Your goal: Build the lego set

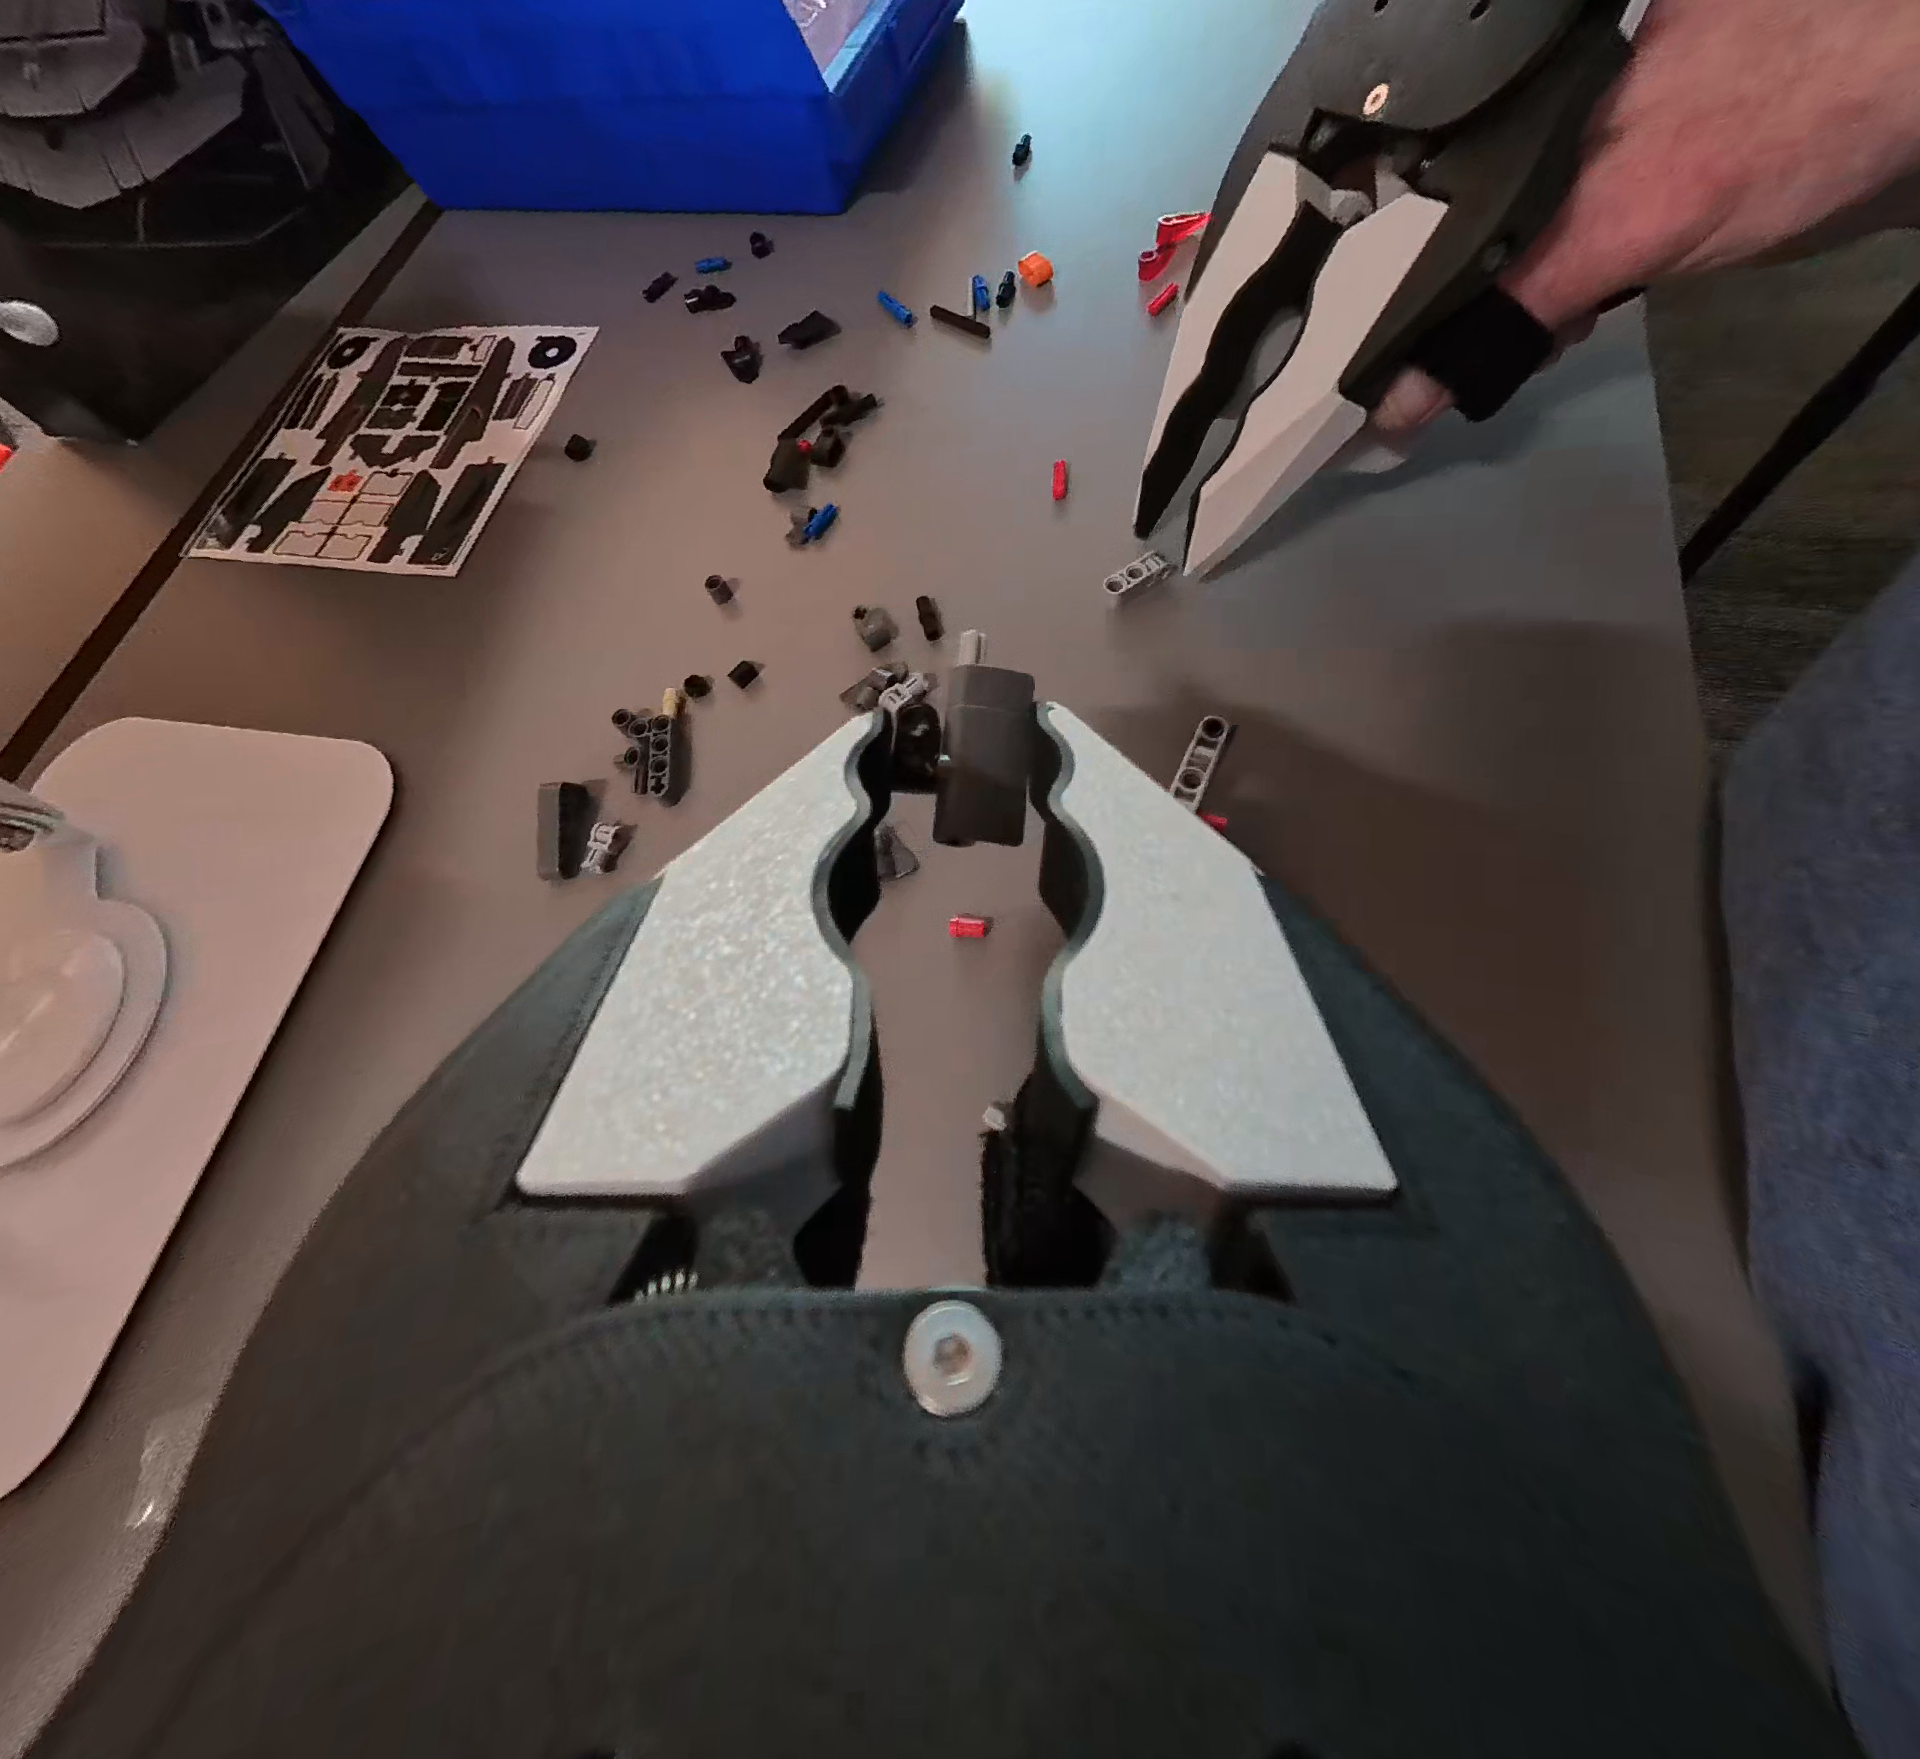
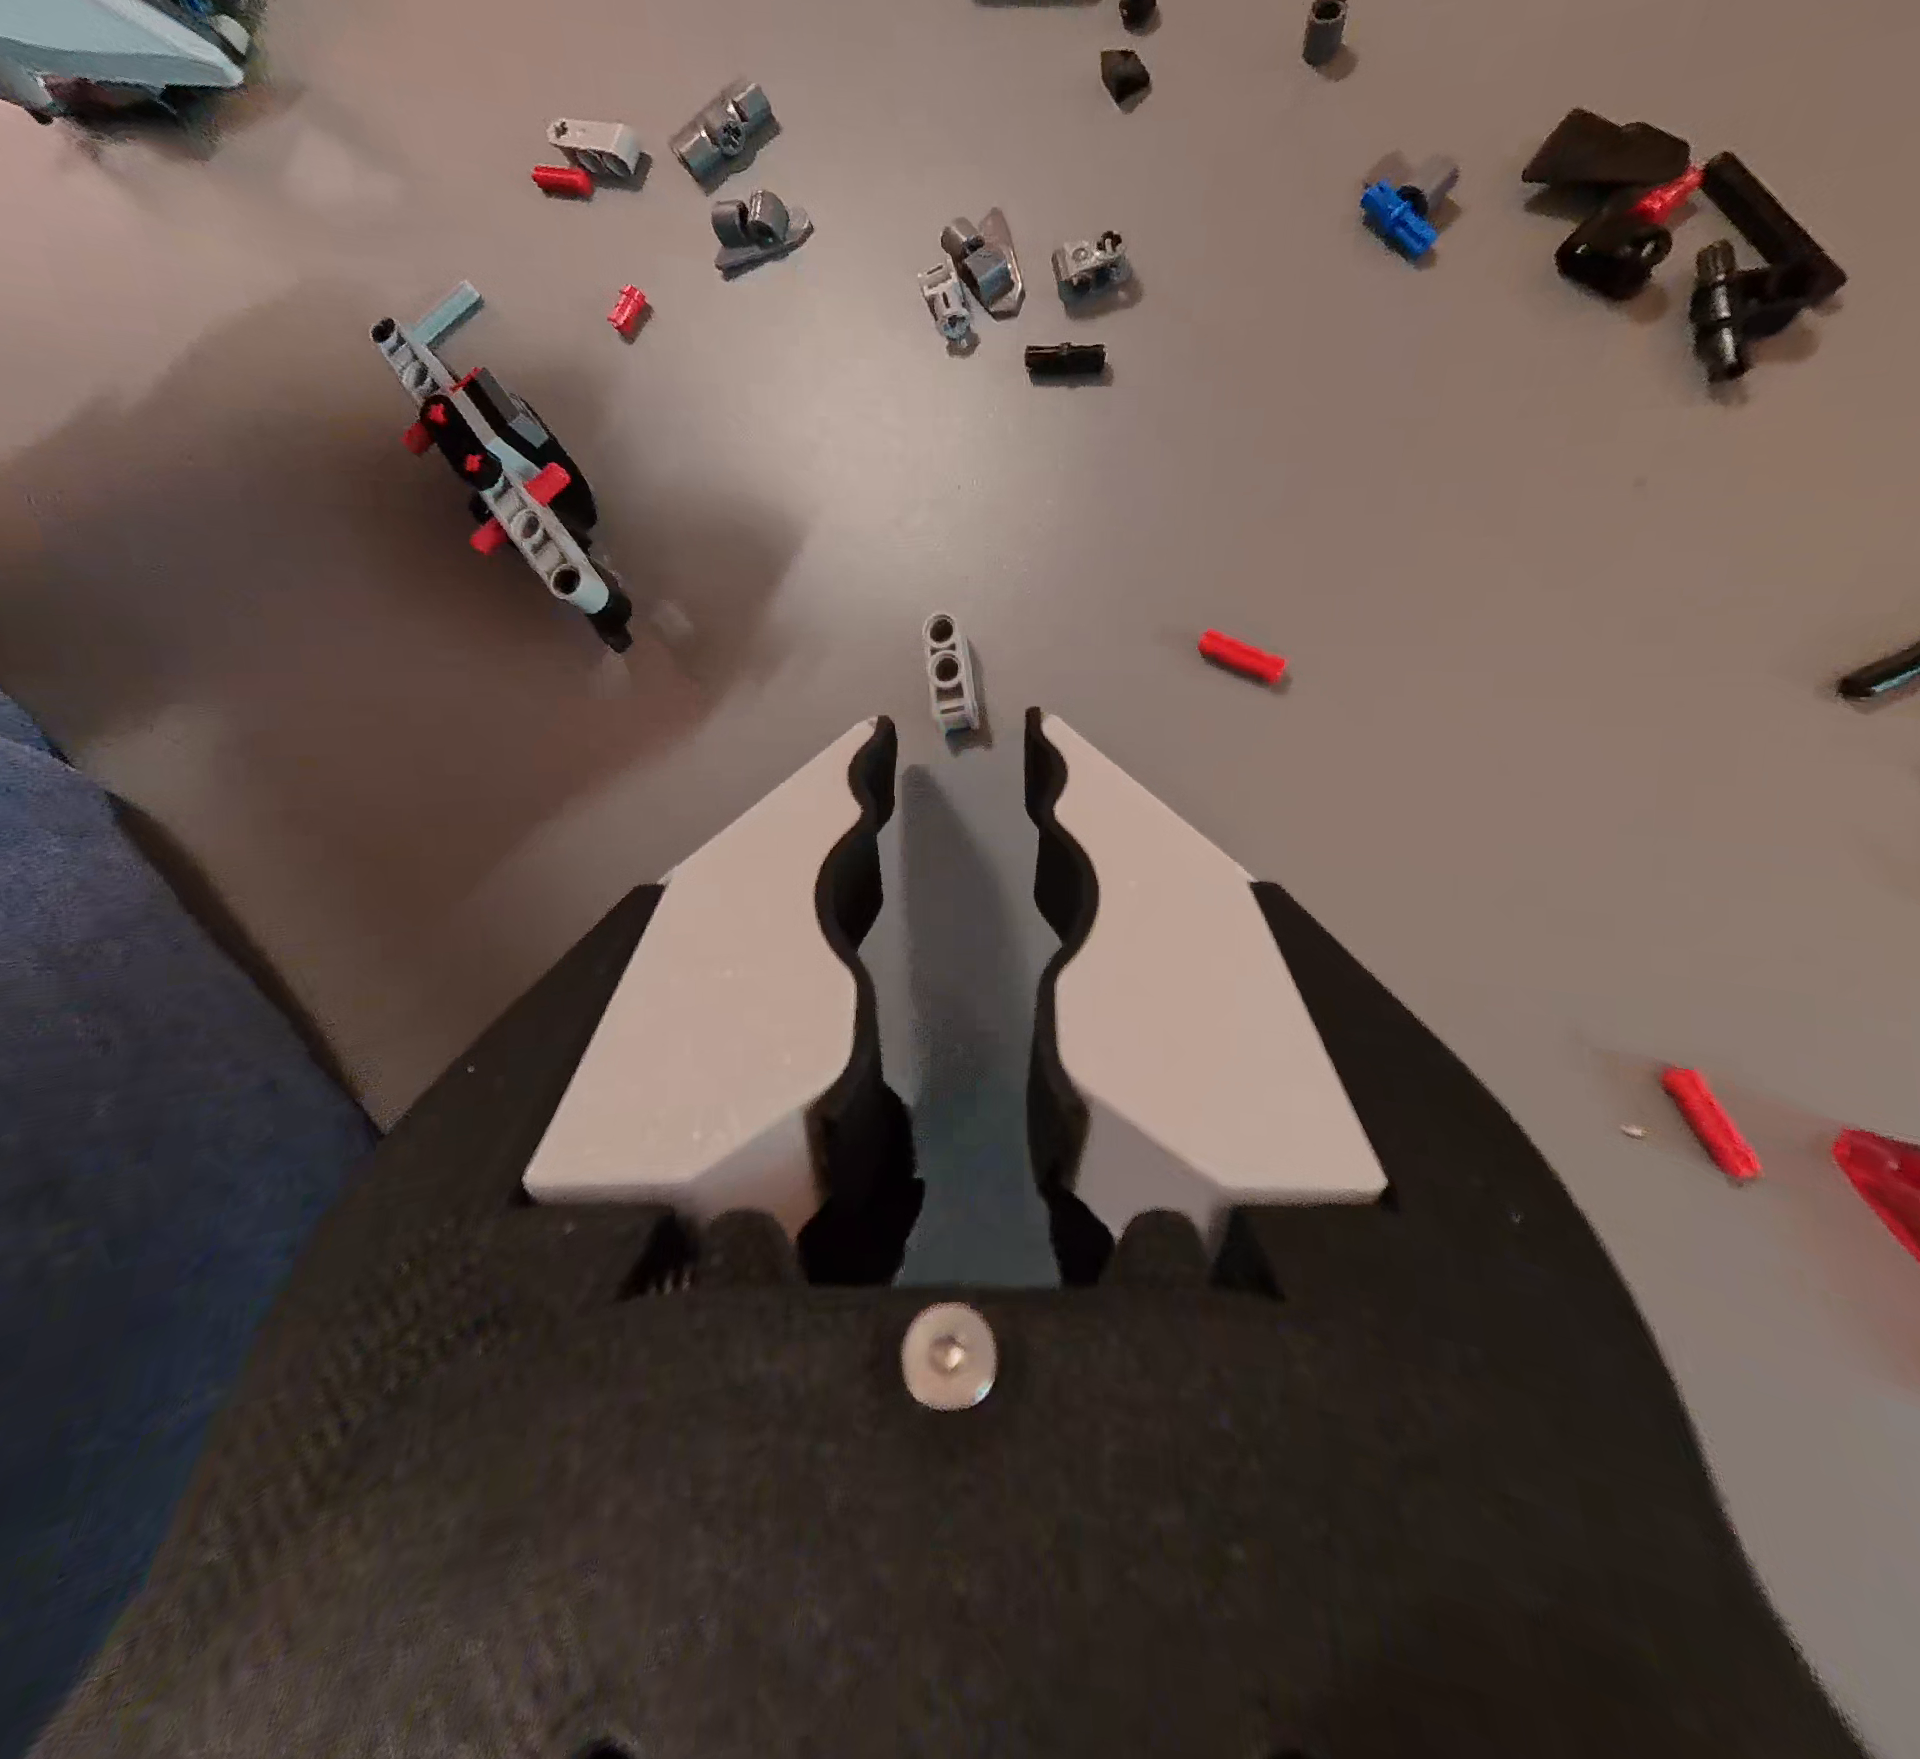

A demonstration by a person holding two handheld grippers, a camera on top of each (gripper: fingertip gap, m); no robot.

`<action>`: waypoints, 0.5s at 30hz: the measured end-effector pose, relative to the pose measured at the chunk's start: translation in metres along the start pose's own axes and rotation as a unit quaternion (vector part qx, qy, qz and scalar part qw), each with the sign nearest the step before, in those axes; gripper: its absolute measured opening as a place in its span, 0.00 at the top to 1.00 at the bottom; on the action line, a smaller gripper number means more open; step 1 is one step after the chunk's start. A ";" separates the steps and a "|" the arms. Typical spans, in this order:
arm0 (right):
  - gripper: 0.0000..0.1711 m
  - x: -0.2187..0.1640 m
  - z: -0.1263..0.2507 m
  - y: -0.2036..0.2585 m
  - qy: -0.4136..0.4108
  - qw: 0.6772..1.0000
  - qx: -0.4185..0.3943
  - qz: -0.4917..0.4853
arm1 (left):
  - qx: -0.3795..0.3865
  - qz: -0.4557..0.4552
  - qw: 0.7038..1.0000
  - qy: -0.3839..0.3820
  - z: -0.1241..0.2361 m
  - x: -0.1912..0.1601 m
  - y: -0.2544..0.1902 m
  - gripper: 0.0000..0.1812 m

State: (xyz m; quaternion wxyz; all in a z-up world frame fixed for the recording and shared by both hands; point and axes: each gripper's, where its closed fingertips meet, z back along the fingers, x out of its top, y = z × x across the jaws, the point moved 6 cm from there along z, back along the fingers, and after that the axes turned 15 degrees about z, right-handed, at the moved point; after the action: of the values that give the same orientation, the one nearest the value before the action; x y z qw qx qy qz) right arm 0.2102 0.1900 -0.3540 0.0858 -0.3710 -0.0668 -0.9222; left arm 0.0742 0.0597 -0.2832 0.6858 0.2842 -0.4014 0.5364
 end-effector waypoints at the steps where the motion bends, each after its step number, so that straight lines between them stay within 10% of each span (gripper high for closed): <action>1: 0.88 0.000 -0.003 0.000 -0.001 1.000 0.001 0.003 | -0.004 0.001 1.000 0.001 -0.002 0.000 -0.001 0.86; 15: 0.97 0.021 0.001 -0.005 -0.128 0.981 0.078 -0.123 | -0.052 -0.016 0.992 0.118 -0.053 -0.004 -0.017 0.86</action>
State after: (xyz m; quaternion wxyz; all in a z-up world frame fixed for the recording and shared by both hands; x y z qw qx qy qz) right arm 0.1952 0.1929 -0.3389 -0.0092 -0.4667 -0.1937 -0.8629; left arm 0.1033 0.0968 -0.3136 0.7508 0.1893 -0.3408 0.5332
